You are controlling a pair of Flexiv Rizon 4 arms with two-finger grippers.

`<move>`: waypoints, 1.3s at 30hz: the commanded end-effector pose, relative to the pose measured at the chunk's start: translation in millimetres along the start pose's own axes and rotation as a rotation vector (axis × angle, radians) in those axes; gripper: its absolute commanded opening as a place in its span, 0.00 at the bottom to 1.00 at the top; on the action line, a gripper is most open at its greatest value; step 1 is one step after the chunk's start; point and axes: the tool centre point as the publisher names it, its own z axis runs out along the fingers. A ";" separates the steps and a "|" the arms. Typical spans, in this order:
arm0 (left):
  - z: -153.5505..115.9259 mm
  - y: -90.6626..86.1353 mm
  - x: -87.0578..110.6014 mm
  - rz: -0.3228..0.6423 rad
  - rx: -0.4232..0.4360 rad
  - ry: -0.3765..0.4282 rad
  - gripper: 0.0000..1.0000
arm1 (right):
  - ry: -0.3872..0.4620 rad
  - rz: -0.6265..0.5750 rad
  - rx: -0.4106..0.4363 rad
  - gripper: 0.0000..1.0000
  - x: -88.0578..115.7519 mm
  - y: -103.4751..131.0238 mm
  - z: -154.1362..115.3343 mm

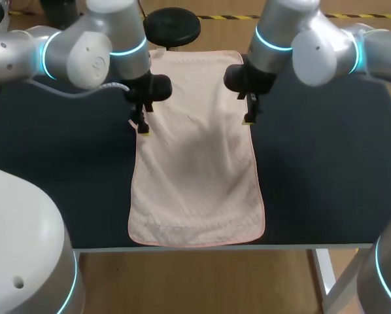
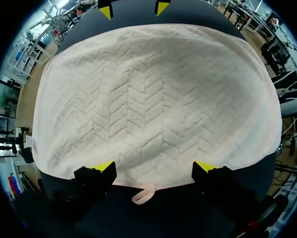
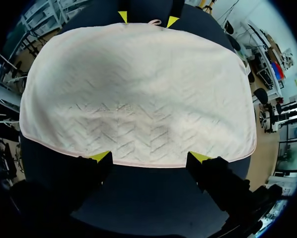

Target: Fold the towel

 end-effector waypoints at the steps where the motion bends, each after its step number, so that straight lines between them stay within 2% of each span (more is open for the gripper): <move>1: 11.2 -0.2 -6.4 -0.007 0.000 0.017 1.00 | 0.013 0.001 0.004 1.00 -5.6 2.1 13.9; 15: 28.0 10.9 -7.5 -0.035 -0.005 0.042 1.00 | 0.052 0.035 -0.003 1.00 -4.7 2.8 44.3; 32: 39.5 15.4 -8.5 -0.043 0.014 0.072 0.99 | 0.105 0.050 -0.005 1.00 -7.0 -1.0 58.6; 34: 40.5 15.5 -8.4 -0.045 0.015 0.073 0.82 | 0.113 0.049 -0.005 1.00 -5.6 -1.5 60.8; 35: 41.0 15.4 -8.2 -0.045 0.015 0.073 0.48 | 0.116 0.050 -0.005 1.00 -5.0 -1.9 62.0; 36: 41.4 15.2 -8.0 -0.046 0.015 0.073 0.23 | 0.118 0.051 -0.004 0.90 -4.5 -2.3 62.8; 37: 41.6 14.7 -7.8 -0.044 0.014 0.072 0.00 | 0.119 0.052 -0.003 0.52 -4.2 -2.6 63.1; 38: 41.4 14.3 -7.5 -0.043 0.014 0.071 0.00 | 0.120 0.053 -0.003 0.35 -3.9 -2.9 63.1; 39: 41.0 13.8 -7.3 -0.043 0.014 0.070 0.00 | 0.121 0.053 -0.002 0.05 -3.5 -3.1 63.0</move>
